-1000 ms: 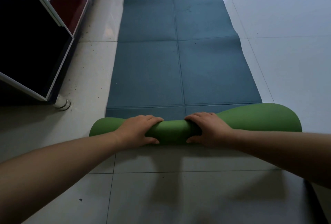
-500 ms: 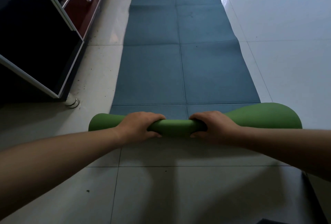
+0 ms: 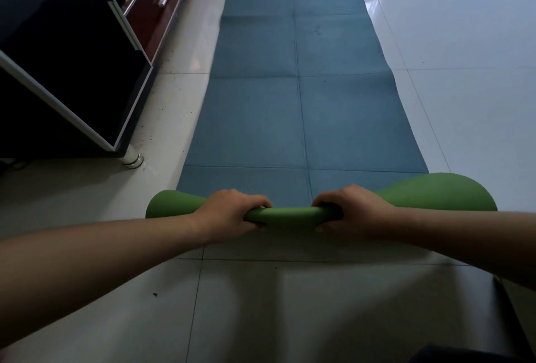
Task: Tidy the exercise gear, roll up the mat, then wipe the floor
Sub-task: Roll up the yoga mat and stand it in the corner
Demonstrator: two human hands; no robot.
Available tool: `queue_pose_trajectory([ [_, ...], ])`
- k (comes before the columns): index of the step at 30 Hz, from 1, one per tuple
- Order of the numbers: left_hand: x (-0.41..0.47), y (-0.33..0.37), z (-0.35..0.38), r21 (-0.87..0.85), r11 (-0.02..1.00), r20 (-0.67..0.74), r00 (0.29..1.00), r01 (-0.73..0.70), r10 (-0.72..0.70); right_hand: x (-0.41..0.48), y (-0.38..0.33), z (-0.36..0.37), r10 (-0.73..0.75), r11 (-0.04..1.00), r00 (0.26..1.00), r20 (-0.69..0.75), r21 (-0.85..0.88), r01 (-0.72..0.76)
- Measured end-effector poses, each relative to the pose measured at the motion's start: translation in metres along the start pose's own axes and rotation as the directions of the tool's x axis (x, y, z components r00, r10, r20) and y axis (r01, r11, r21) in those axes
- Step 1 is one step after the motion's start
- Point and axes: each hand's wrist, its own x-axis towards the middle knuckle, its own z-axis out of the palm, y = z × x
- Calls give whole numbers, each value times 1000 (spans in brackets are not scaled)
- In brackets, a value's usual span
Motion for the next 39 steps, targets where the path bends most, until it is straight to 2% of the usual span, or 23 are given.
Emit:
queue_pose_trajectory([
  [7,-14,0,11,-69,998,136,990,-15,24,-13,-3,11,8,994,988,154,108,-25],
  [12,3,-6,9,-131,991,218,976,19,10,0,6,12,64,982,980,190,164,-96],
  [18,24,-15,17,-122,991,281,960,49,-13,21,22,22,110,979,967,231,140,-145],
  [21,28,-23,23,-62,998,249,968,32,-16,32,28,24,121,981,969,214,124,-150],
  [23,29,-26,26,-29,999,160,987,-13,17,40,32,23,129,981,972,199,120,-155],
  [27,30,-28,32,107,971,-6,976,-215,217,50,42,19,161,975,970,181,122,-185],
  [29,30,-28,35,161,956,2,969,-245,248,53,46,19,181,967,966,184,144,-208],
  [35,48,-31,36,186,971,110,985,-153,134,62,55,15,273,945,951,145,142,-294],
  [39,61,-32,26,201,975,190,980,-91,52,62,52,13,311,948,950,-14,74,-309],
])
